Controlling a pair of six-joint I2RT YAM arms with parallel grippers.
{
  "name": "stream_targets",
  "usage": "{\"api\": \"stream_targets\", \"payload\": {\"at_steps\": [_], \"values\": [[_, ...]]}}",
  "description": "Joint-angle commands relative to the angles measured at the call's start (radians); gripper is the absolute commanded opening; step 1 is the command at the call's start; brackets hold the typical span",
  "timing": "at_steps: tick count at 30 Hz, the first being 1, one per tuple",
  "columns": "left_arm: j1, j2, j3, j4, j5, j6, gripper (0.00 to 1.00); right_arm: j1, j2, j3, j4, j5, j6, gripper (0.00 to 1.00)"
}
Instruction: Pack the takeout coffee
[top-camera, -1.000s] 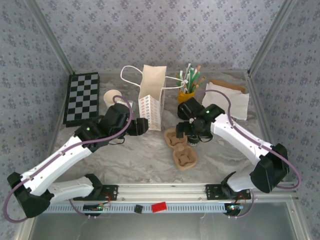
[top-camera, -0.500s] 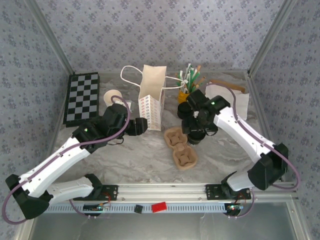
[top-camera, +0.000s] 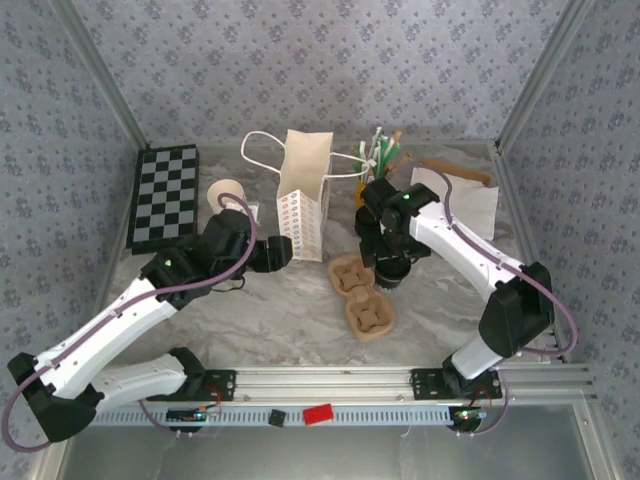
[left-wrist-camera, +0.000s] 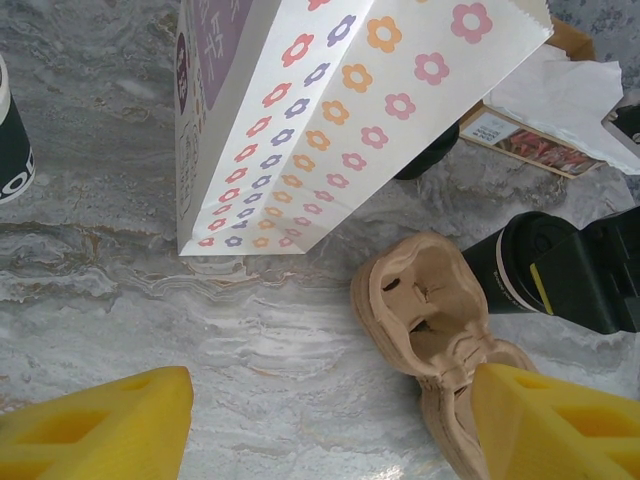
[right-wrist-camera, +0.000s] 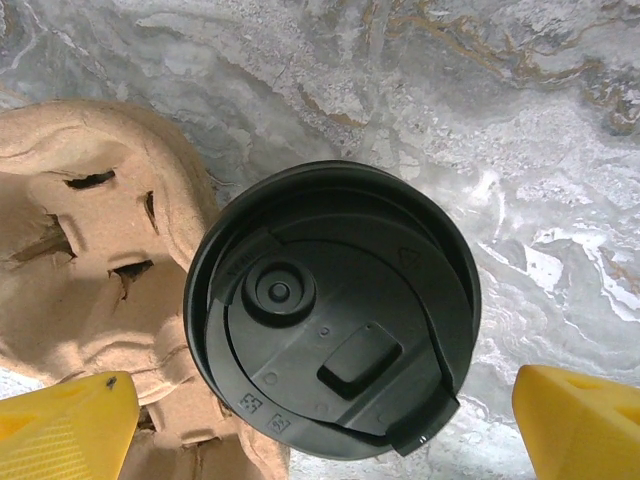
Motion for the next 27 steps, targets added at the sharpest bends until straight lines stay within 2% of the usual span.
{"api": "stream_targets", "payload": {"at_steps": [1, 6, 15, 27], "values": [[0.007, -0.021, -0.006, -0.006, -0.016, 0.005, 0.74, 0.003, 0.017, 0.009, -0.016, -0.008, -0.011, 0.98], [0.009, -0.02, -0.007, -0.006, -0.014, 0.003, 0.74, -0.011, 0.026, -0.023, 0.015, -0.041, -0.018, 0.94], [0.009, -0.006, -0.003, 0.001, -0.006, 0.0, 0.74, -0.009, 0.033, -0.076, 0.048, -0.027, -0.005, 0.86], [0.011, -0.002, -0.006, 0.002, -0.004, 0.003, 0.74, 0.029, 0.022, -0.185, 0.096, -0.025, 0.048, 0.8]]}}
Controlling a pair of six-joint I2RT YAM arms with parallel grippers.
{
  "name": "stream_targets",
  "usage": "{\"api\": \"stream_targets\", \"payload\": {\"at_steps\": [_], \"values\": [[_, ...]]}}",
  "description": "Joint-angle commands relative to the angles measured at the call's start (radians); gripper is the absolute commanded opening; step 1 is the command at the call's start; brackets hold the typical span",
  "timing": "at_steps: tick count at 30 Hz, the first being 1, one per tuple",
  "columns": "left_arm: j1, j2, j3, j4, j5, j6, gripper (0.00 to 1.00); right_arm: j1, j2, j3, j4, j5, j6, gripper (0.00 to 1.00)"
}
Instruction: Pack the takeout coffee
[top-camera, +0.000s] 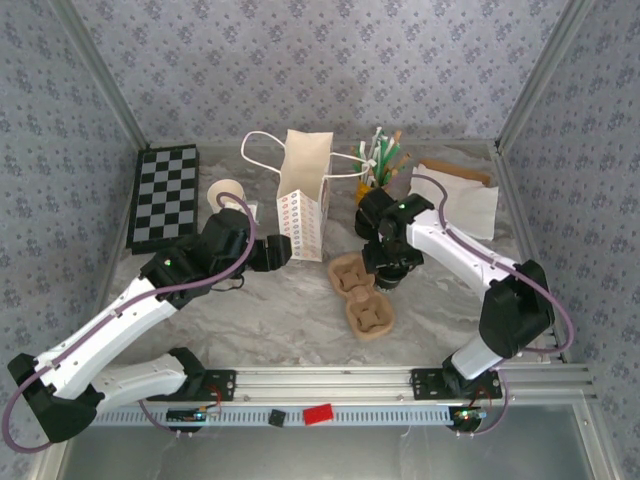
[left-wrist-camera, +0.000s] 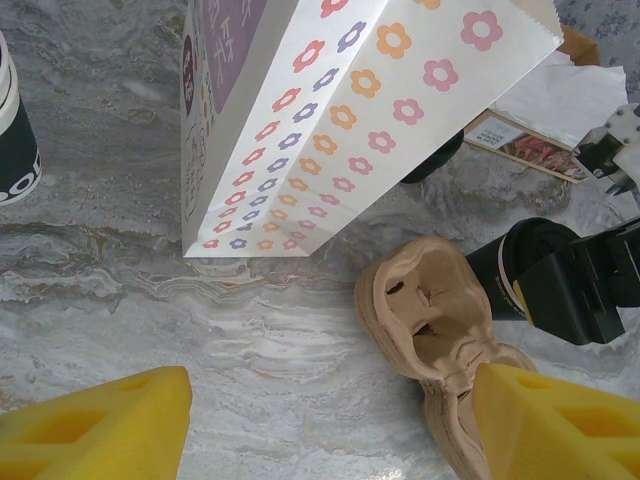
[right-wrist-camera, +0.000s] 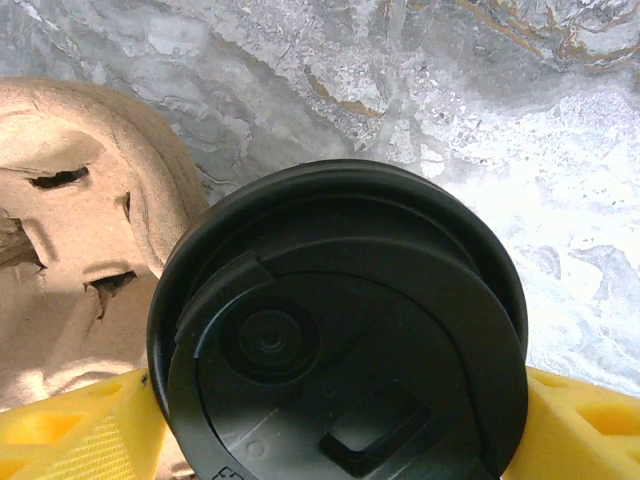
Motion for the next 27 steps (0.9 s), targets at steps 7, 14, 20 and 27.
{"api": "stream_targets", "payload": {"at_steps": [7, 14, 20, 27], "values": [[0.006, 0.007, -0.005, 0.002, -0.001, 0.004, 0.74, 0.033, 0.021, -0.064, -0.017, -0.045, 0.048, 0.81], [0.006, 0.015, 0.003, 0.002, 0.012, 0.003, 0.74, 0.031, -0.022, 0.025, -0.042, -0.034, 0.065, 0.88], [0.006, 0.003, 0.001, 0.002, 0.009, 0.005, 0.74, 0.013, -0.09, 0.002, -0.038, -0.056, 0.097, 0.94], [0.007, 0.01, 0.0, 0.002, 0.012, 0.009, 0.74, -0.007, -0.134, -0.035, -0.051, -0.079, 0.117, 1.0]]}}
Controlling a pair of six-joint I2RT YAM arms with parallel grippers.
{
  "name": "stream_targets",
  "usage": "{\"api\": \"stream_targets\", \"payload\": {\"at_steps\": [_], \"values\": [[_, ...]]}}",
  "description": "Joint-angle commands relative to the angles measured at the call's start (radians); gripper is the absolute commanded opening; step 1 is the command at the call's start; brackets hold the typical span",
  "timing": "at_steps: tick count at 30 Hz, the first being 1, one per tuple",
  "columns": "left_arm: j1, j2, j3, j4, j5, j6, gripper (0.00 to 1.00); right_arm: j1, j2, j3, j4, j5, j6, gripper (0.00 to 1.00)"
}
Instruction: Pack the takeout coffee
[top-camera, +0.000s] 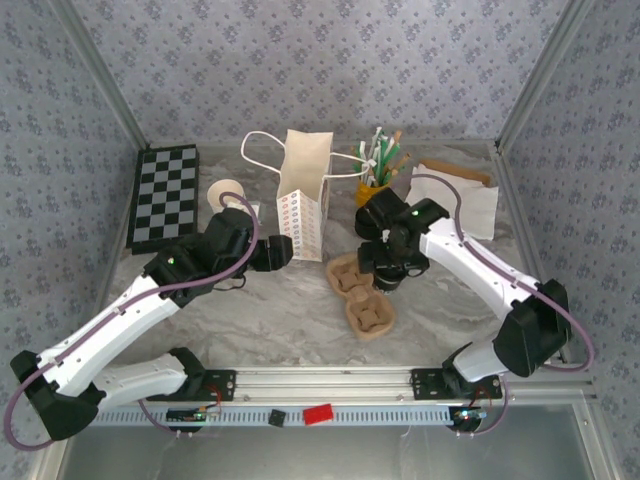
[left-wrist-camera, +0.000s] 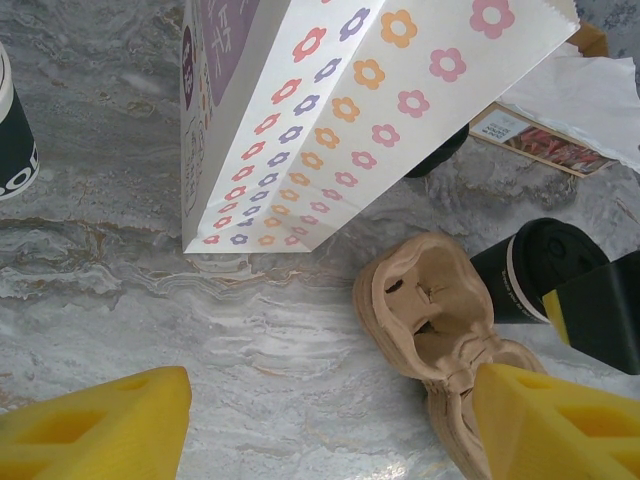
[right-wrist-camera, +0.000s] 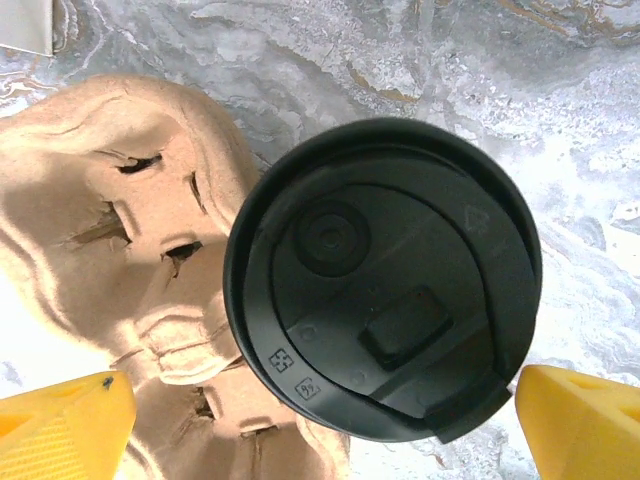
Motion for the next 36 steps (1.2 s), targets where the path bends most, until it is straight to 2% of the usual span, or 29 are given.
{"api": "stream_targets", "payload": {"at_steps": [1, 5, 8, 13, 16, 19, 27, 31, 36], "values": [[0.008, -0.004, 0.001, 0.001, 0.01, 0.009, 0.74, -0.017, -0.014, -0.027, -0.045, -0.008, 0.028, 1.0], [0.007, -0.007, -0.001, 0.001, 0.013, 0.007, 0.75, -0.018, -0.044, -0.059, -0.018, 0.003, 0.044, 0.99], [0.008, -0.007, -0.003, 0.002, 0.01, 0.008, 0.75, 0.014, -0.046, -0.096, 0.006, -0.039, 0.052, 0.97], [0.007, -0.007, -0.01, 0.032, 0.012, 0.003, 0.75, 0.057, -0.053, -0.119, 0.04, -0.037, 0.103, 0.95], [0.007, -0.006, -0.009, 0.03, 0.013, 0.002, 0.75, 0.111, -0.056, -0.099, 0.061, -0.027, 0.123, 0.94], [0.008, -0.008, -0.009, 0.03, 0.015, -0.009, 0.75, 0.137, -0.057, -0.033, -0.003, 0.012, 0.146, 0.94], [0.003, -0.033, -0.033, 0.049, 0.042, -0.045, 0.75, -0.001, -0.133, -0.015, -0.128, -0.031, -0.055, 0.94], [0.003, -0.026, -0.035, 0.053, 0.035, -0.036, 0.75, -0.05, -0.094, 0.002, -0.085, -0.051, -0.171, 0.97], [0.004, -0.027, -0.036, 0.044, 0.024, -0.028, 0.75, -0.099, -0.033, 0.013, -0.041, -0.052, -0.218, 0.99]]}}
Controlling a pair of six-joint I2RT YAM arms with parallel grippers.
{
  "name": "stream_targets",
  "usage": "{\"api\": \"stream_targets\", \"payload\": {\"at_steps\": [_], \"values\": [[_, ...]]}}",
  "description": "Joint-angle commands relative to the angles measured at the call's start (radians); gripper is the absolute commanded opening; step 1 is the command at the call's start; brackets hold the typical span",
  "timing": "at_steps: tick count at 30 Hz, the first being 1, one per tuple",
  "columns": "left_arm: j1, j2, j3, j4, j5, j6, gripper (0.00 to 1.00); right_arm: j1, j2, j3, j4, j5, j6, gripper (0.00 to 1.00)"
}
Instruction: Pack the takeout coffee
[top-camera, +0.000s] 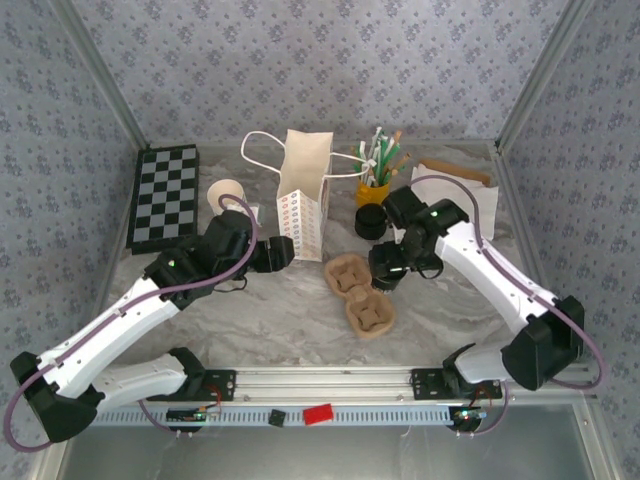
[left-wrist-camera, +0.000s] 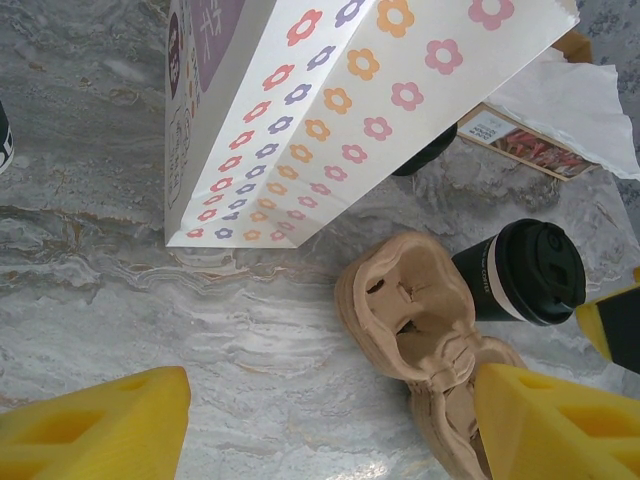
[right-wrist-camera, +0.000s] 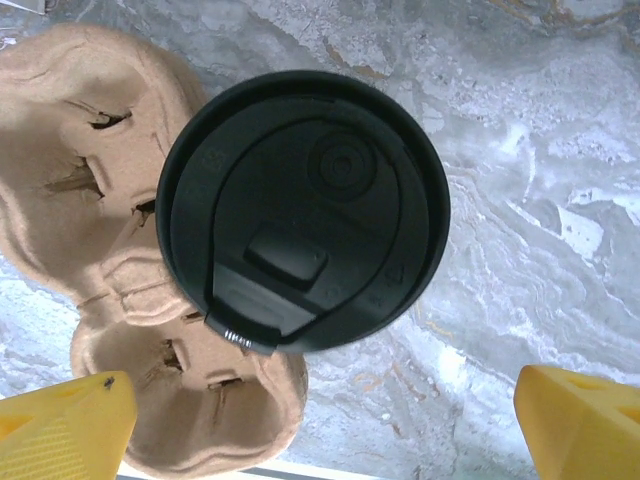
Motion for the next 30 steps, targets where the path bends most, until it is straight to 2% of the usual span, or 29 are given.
{"api": "stream_targets", "payload": {"at_steps": [1, 6, 19, 30], "values": [[0.003, -0.016, -0.003, 0.009, -0.002, 0.006, 0.75, -0.033, 0.039, 0.027, 0.023, -0.026, -0.081, 0.99], [0.003, -0.012, 0.001, 0.008, -0.004, 0.011, 0.75, -0.035, 0.08, 0.058, 0.059, -0.028, -0.125, 0.93], [0.002, -0.011, 0.003, -0.004, -0.019, 0.016, 0.75, -0.031, 0.15, 0.067, 0.076, -0.021, -0.158, 0.93], [0.005, -0.012, 0.002, -0.009, -0.024, 0.023, 0.76, -0.029, 0.174, 0.035, 0.089, -0.027, -0.156, 0.86]]}}
